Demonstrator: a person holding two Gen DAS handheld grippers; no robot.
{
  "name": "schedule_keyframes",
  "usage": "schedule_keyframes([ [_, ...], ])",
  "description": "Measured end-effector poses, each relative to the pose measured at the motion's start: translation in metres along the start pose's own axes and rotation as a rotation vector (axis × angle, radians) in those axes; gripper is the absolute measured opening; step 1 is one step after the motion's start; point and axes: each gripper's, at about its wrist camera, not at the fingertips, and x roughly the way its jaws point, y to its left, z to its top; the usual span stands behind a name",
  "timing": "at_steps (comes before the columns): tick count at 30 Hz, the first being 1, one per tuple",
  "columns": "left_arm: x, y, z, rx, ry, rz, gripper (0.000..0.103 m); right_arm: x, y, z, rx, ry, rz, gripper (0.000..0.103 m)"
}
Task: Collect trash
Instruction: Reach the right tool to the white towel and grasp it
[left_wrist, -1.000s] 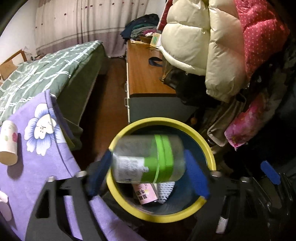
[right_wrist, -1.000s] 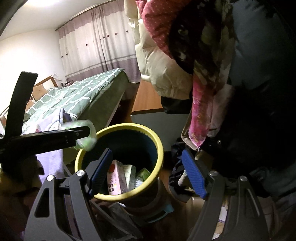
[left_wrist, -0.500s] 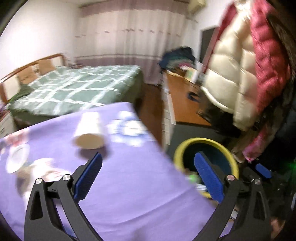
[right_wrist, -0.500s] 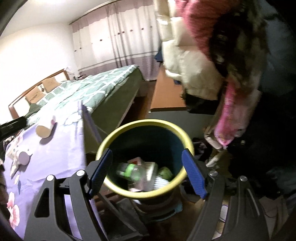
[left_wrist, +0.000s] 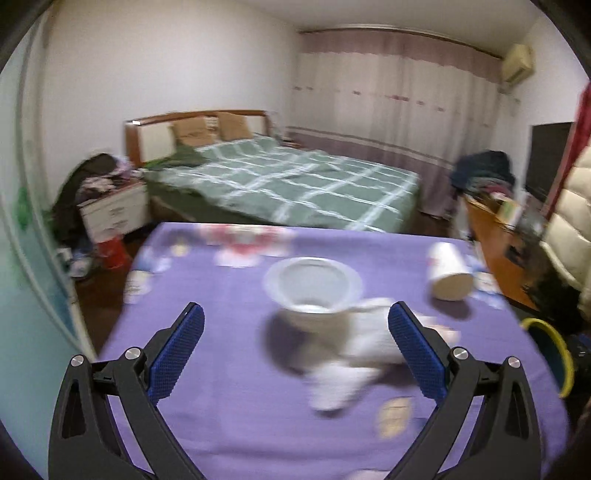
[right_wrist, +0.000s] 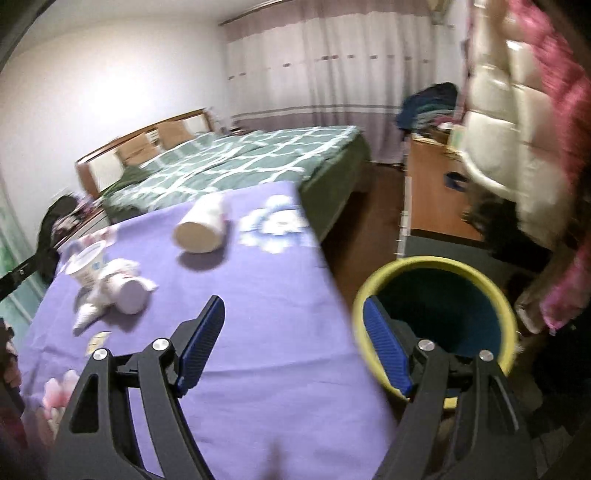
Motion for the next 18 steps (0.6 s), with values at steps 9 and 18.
schedule_keyframes([
  [9, -0.004, 0.067, -0.009, -0.071, -0.061, 0.139, 0.098, 0.031, 0.117, 0.009, -0.162, 0.055, 0.186, 0.073],
  [18, -0.009, 0.079, -0.015, -0.097, -0.060, 0.134, 0.098, 0.062, 0.218, -0.005, -0.315, 0.167, 0.339, 0.072],
])
